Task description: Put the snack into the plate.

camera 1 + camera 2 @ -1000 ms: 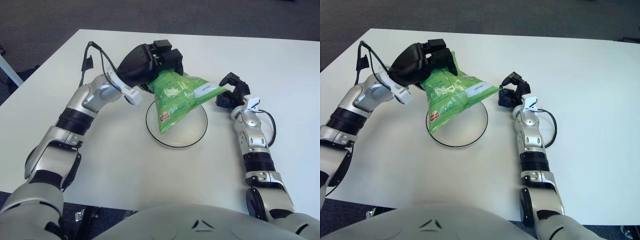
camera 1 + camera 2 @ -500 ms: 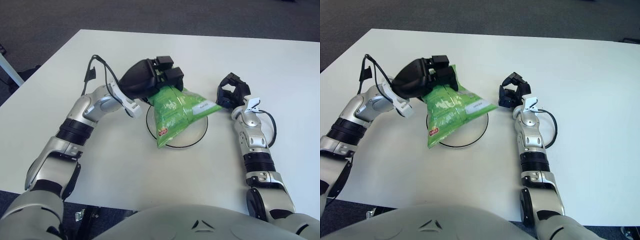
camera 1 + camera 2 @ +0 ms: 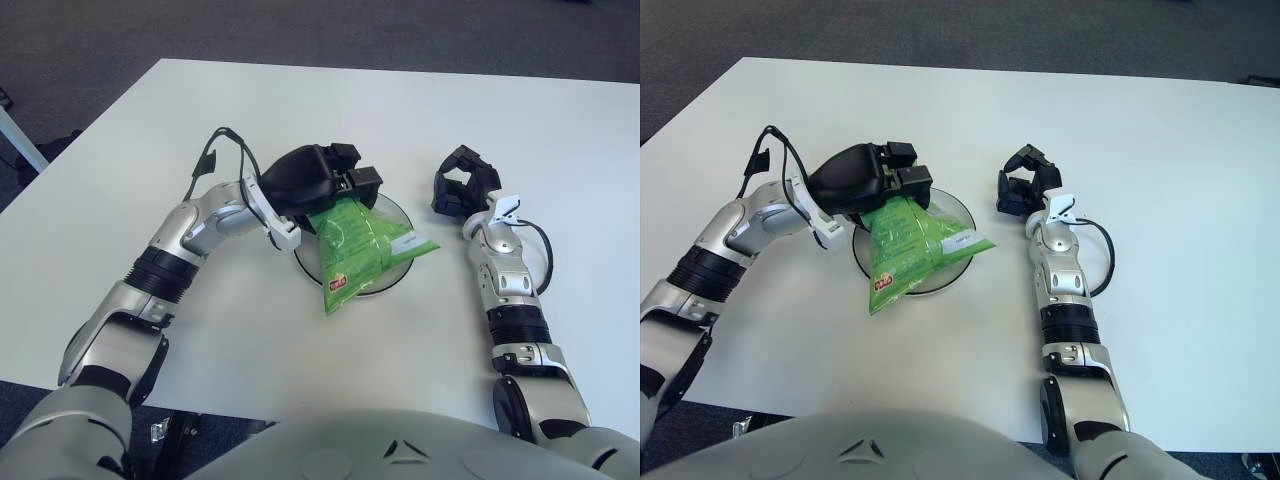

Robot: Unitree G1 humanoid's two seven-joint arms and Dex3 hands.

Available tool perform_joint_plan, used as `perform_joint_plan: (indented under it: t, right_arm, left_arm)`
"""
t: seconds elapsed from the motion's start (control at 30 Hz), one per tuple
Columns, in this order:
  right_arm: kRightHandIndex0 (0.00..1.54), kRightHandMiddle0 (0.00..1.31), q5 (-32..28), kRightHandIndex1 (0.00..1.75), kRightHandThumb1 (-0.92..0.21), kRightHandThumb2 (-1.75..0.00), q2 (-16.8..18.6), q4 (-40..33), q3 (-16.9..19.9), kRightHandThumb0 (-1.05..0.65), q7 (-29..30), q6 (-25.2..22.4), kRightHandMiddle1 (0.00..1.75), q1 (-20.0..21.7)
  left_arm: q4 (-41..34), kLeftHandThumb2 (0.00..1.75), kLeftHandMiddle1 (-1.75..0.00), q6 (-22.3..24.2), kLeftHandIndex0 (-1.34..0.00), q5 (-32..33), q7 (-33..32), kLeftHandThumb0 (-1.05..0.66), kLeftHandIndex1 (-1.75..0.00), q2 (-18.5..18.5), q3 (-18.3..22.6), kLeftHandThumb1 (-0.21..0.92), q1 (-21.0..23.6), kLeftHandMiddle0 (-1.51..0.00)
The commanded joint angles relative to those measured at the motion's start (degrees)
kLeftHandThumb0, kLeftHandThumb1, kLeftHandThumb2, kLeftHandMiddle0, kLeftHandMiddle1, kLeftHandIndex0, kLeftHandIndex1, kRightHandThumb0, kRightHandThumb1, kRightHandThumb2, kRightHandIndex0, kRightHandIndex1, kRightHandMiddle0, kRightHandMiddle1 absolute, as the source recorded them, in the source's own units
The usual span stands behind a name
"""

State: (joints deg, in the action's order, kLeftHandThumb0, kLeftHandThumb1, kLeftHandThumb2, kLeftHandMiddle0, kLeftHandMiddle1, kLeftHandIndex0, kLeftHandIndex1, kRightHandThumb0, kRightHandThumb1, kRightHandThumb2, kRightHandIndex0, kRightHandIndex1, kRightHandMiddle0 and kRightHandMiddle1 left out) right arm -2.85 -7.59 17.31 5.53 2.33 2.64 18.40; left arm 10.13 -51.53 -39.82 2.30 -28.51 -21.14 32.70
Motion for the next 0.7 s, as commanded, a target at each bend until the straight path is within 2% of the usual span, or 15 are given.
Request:
perform_joint_plan:
  t: [0.0, 0.2, 0.5, 0.53, 0.67]
  right_arm:
    - [1.27, 0.63, 0.9, 1.75, -0.30, -1.34, 0.6, 2.4, -0.6, -0.49, -0.4, -2.6, 1.75, -4.8]
    - [1.27, 0.63, 0.9, 1.75, -0.30, -1.34, 0.6, 2.0, -0.8, -0.49, -0.6, -2.7, 1.75, -5.0]
    - [1.28, 0.63, 1.0, 1.75, -0.30, -1.34, 0.7, 1.7, -1.0, -0.49, -0.4, -3.0, 1.75, -5.1]
    - [1.28, 0.63, 1.0, 1.75, -0.30, -1.34, 0.7, 1.7, -1.0, -0.49, -0.4, -3.1, 1.75, -5.1]
    - [1.27, 0.63, 1.0, 1.75, -0.30, -1.34, 0.9, 1.1, -1.1, -0.49, -0.2, -3.6, 1.75, -5.2]
  left_arm:
    - [1.6, 1.65, -1.74, -0.4, -0.60, -2.3, -0.3, 0.00, -1.75, 0.1, -0.9, 0.03, -0.4, -0.83]
    - [3.0, 1.73, -1.75, -0.4, -0.68, -4.2, -1.4, -0.01, -1.73, 1.1, -1.7, -0.05, -0.2, -0.88]
    - [3.7, 1.75, -1.75, 0.7, -0.78, -9.1, -4.3, -0.01, -1.60, 1.9, -3.1, -0.11, 0.3, -0.91]
    - [3.6, 1.67, -1.75, 0.9, -0.73, -9.6, -4.5, -0.01, -1.66, 1.9, -3.3, -0.02, 0.3, -0.81]
    - [3.4, 1.50, -1.75, 1.1, -0.61, -11.5, -5.4, -0.01, -1.73, 1.4, -3.8, 0.15, 0.7, -0.63]
